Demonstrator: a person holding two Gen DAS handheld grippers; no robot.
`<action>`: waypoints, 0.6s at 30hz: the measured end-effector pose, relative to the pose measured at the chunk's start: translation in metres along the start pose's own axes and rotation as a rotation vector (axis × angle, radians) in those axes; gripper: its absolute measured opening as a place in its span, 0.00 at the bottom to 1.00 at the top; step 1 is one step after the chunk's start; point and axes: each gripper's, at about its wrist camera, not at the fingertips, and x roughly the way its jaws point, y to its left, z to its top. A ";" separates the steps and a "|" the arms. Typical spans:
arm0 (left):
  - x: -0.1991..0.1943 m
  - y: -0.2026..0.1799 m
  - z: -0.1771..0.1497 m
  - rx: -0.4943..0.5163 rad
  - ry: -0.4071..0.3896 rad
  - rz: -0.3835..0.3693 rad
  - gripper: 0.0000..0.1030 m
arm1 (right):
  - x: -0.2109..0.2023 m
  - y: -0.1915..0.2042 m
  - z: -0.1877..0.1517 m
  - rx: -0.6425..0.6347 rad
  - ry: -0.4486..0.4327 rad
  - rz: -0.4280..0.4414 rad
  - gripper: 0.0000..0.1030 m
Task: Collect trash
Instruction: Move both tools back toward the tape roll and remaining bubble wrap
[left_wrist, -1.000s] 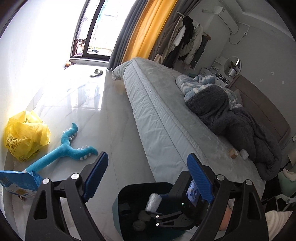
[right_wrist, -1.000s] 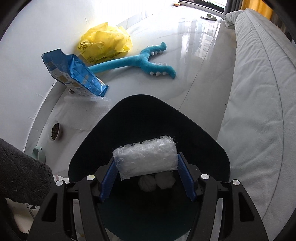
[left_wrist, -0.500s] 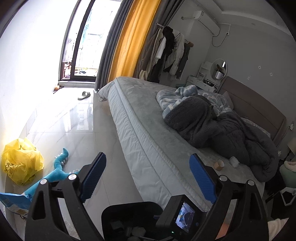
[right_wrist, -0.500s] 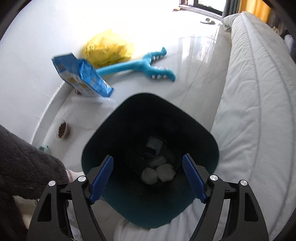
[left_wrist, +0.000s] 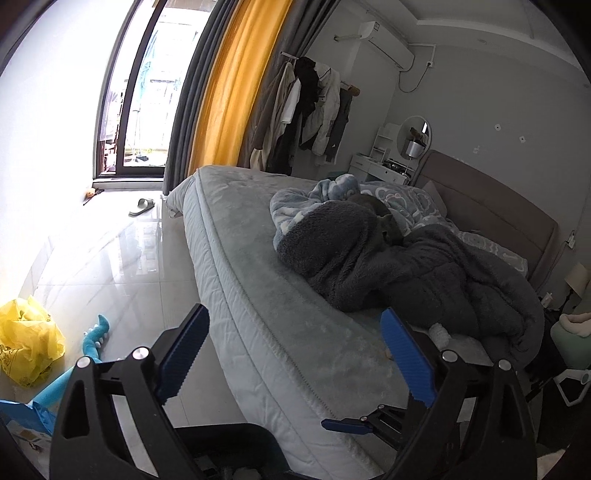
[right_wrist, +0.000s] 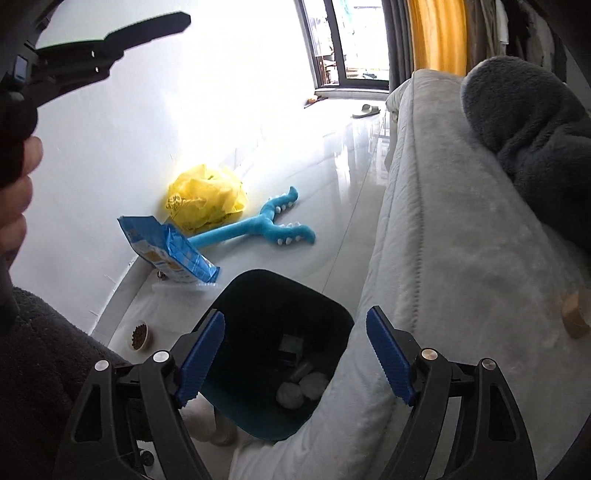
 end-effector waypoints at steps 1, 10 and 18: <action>0.004 -0.005 0.000 0.004 0.002 -0.001 0.93 | -0.007 -0.004 -0.001 0.001 -0.016 -0.006 0.78; 0.037 -0.042 -0.009 0.009 0.040 -0.023 0.93 | -0.058 -0.049 -0.012 0.013 -0.109 -0.119 0.80; 0.062 -0.070 -0.018 0.033 0.069 -0.037 0.93 | -0.100 -0.101 -0.034 0.097 -0.163 -0.210 0.80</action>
